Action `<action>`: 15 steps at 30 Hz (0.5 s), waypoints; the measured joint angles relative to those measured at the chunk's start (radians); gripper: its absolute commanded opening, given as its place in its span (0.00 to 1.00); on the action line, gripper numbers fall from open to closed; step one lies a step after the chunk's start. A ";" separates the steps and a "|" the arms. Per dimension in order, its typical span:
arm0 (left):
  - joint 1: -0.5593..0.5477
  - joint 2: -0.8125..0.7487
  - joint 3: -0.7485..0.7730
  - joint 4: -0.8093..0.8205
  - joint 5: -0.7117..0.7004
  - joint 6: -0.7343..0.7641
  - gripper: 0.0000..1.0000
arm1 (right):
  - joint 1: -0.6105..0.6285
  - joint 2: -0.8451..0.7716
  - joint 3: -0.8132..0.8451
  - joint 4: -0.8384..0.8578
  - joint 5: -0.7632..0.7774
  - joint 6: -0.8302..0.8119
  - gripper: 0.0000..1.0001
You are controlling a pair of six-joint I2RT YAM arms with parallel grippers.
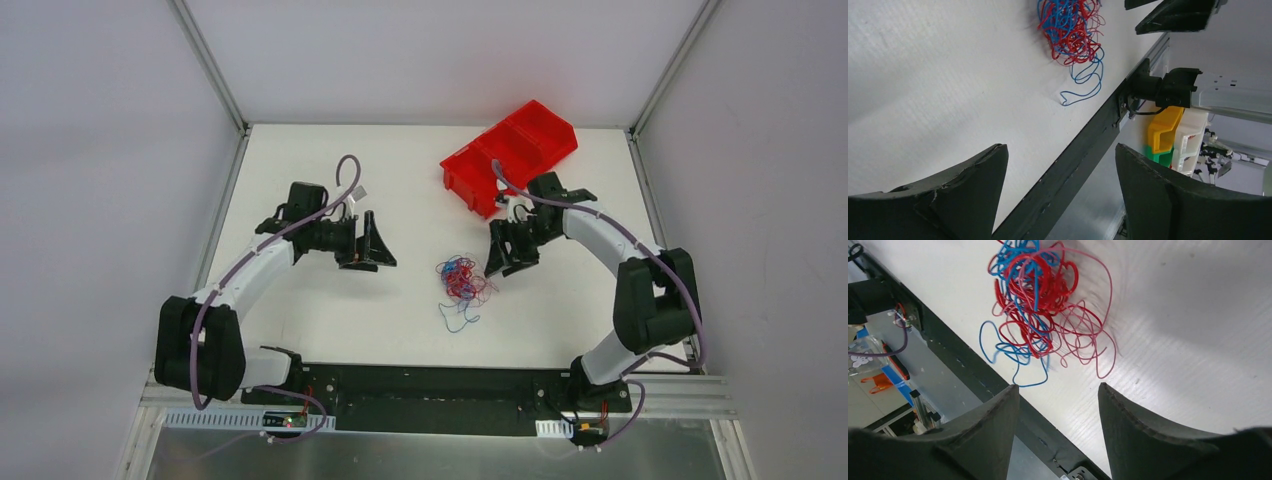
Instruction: Untangle the cables
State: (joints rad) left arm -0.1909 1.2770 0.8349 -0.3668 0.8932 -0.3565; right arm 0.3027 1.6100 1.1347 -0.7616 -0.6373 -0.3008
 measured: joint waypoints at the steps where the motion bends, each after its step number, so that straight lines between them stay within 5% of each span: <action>1: -0.015 0.015 0.000 0.023 0.004 -0.013 0.73 | 0.000 -0.006 -0.018 0.011 0.010 0.007 0.61; 6: -0.109 0.162 0.000 0.201 0.019 -0.108 0.61 | 0.000 -0.055 -0.083 0.119 0.058 0.075 0.60; 15: -0.278 0.486 0.080 0.463 -0.002 -0.240 0.65 | 0.025 -0.053 -0.168 0.326 0.071 0.203 0.60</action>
State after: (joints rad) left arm -0.4694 1.7626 0.9150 0.0967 0.8917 -0.5968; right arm 0.3279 1.5574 0.9665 -0.4358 -0.5663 -0.0978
